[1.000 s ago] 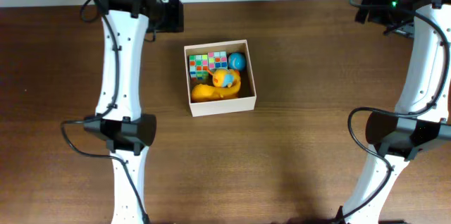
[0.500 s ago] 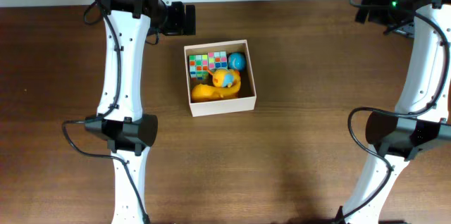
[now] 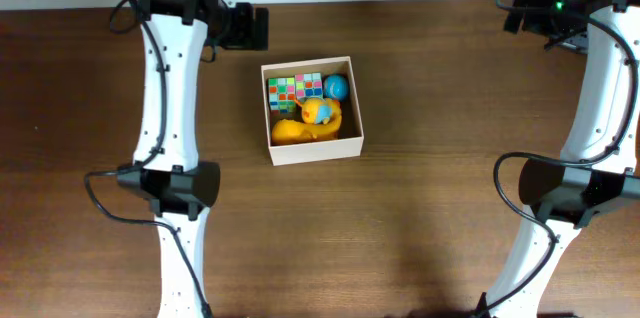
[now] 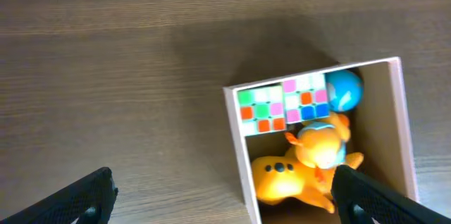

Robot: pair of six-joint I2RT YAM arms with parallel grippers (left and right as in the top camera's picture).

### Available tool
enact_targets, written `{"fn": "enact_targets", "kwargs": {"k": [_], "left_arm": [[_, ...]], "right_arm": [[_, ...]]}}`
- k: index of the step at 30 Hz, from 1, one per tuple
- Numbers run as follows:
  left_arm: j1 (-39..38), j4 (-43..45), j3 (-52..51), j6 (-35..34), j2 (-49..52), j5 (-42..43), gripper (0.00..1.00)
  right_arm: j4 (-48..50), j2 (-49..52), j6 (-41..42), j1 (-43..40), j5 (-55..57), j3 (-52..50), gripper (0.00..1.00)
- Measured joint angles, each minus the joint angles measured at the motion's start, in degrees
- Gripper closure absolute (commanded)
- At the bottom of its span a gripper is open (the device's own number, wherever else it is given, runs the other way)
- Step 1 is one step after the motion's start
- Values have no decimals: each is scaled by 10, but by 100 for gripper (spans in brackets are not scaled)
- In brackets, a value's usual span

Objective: Pack container

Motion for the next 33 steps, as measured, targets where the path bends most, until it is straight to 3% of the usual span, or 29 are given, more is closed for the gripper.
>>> {"fn": "enact_targets", "kwargs": {"k": [10, 21, 26, 33], "left_arm": [[52, 42, 0, 7, -12, -11, 1], [63, 147, -29, 30, -138, -15, 1], [64, 230, -155, 34, -236, -15, 1], [68, 363, -421, 35, -400, -14, 1]], "right_arm": [[0, 0, 0, 0, 0, 0, 1], [0, 0, 0, 0, 0, 0, 1], [0, 0, 0, 0, 0, 0, 2], [0, 0, 0, 0, 0, 0, 1]]}}
